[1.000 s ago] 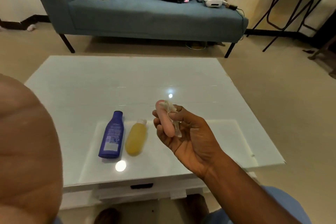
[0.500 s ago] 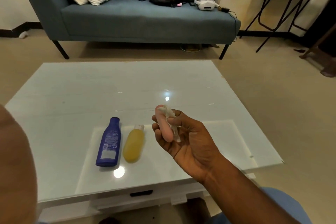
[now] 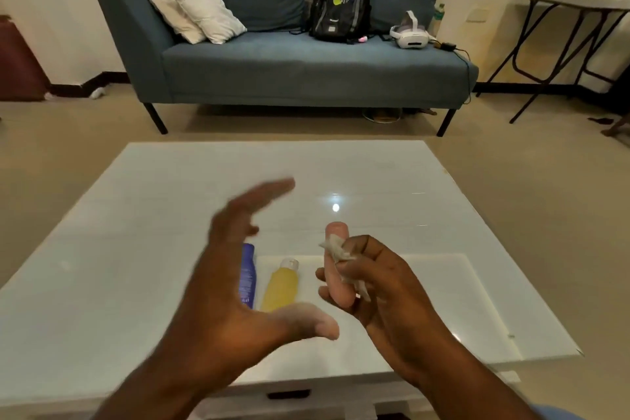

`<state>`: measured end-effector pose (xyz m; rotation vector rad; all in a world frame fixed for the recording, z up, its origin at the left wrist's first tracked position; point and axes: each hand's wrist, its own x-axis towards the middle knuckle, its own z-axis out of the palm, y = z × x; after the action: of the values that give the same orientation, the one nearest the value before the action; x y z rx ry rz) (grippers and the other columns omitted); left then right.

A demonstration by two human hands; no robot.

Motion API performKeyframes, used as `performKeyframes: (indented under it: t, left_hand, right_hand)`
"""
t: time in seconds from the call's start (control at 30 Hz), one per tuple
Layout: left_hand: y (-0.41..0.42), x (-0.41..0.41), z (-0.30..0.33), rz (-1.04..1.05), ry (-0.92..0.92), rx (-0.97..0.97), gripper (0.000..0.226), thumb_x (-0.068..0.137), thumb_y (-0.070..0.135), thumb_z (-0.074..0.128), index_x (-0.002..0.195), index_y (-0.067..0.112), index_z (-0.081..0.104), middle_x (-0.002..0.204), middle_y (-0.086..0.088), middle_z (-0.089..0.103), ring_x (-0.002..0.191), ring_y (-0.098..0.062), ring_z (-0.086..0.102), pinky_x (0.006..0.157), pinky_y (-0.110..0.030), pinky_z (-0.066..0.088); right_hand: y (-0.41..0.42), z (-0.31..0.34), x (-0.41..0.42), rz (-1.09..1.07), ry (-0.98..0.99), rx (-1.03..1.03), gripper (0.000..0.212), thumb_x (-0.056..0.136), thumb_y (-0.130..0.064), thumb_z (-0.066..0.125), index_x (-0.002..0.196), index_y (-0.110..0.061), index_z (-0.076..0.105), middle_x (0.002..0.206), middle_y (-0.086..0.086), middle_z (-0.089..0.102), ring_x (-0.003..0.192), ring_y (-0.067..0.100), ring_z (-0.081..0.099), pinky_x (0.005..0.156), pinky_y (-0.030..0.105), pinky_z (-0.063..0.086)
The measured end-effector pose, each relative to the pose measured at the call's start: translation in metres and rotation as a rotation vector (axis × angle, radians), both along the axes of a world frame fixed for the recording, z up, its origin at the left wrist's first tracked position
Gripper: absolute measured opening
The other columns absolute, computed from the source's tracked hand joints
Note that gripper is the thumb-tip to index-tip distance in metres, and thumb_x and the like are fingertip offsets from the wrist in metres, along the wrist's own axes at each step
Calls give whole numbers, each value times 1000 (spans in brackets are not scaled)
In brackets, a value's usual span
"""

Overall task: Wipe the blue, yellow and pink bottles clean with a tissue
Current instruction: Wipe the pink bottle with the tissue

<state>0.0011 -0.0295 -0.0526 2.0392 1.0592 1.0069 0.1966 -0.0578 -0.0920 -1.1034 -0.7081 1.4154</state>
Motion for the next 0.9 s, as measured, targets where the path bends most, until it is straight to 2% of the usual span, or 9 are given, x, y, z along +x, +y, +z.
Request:
performKeyframes:
  t: [0.13,0.3,0.43,0.53,0.6,0.67,0.77,0.83,0.9]
  left_hand:
    - [8,8,-38,-109,244,-214,127,45,79,85,145,66,8,148,43,19,139,9,28,117,-30,35]
    - [15,18,-60,-161,252,-266,112,56,77,80,140,70,7,137,58,18,136,13,33,114,-20,33]
    - [22,21,-68,-158,195,-219,123,50,75,84,146,64,7,142,50,23,136,13,35,111,-17,36]
    - [21,22,-71,-173,183,-236,118,45,87,75,137,74,2,141,52,20,133,18,34,105,-12,35]
    - [21,22,-72,-158,157,-249,115,45,90,71,138,70,6,140,49,26,132,12,40,105,-14,39]
    - [21,21,-72,-118,117,-210,110,51,77,80,141,58,20,131,48,35,127,8,46,104,-17,47]
    - [19,20,-67,-86,139,-120,107,59,56,91,139,58,20,119,59,26,123,20,35,87,0,45]
    - [17,20,-66,-89,137,-109,110,58,56,91,142,57,20,120,59,25,124,21,33,85,3,42]
    - [17,18,-67,-76,104,-116,114,56,60,90,146,55,20,130,52,29,126,15,38,89,-3,47]
  right_hand:
    - [0,-6,-1,34,-377,-5,10,94,-8,67,92,-16,72,109,3,76,98,29,77,85,45,67]
    - [2,-13,-5,91,-567,33,8,95,-27,70,96,-34,75,102,-8,77,98,21,77,92,43,65]
    - [1,-16,-5,114,-640,53,11,96,-25,72,95,-36,76,100,-12,77,97,13,75,86,29,64]
    - [0,-17,-3,115,-684,71,9,96,-29,72,99,-37,76,102,-15,78,97,10,75,85,28,64]
    - [0,-19,-3,111,-695,71,9,96,-34,73,103,-38,76,106,-17,77,99,9,75,87,28,64]
    - [0,-18,-4,109,-665,84,10,96,-33,73,105,-38,77,105,-17,78,99,9,75,87,26,64]
    - [3,-11,-2,34,-505,127,18,94,-20,76,109,-29,80,107,-18,79,102,2,74,81,17,60]
    - [7,-10,4,-73,-490,146,20,91,-20,79,110,-26,80,108,-16,79,101,1,74,78,14,59]
    - [8,-10,9,-89,-538,161,15,91,-20,78,104,-28,82,102,-13,80,98,4,75,76,15,59]
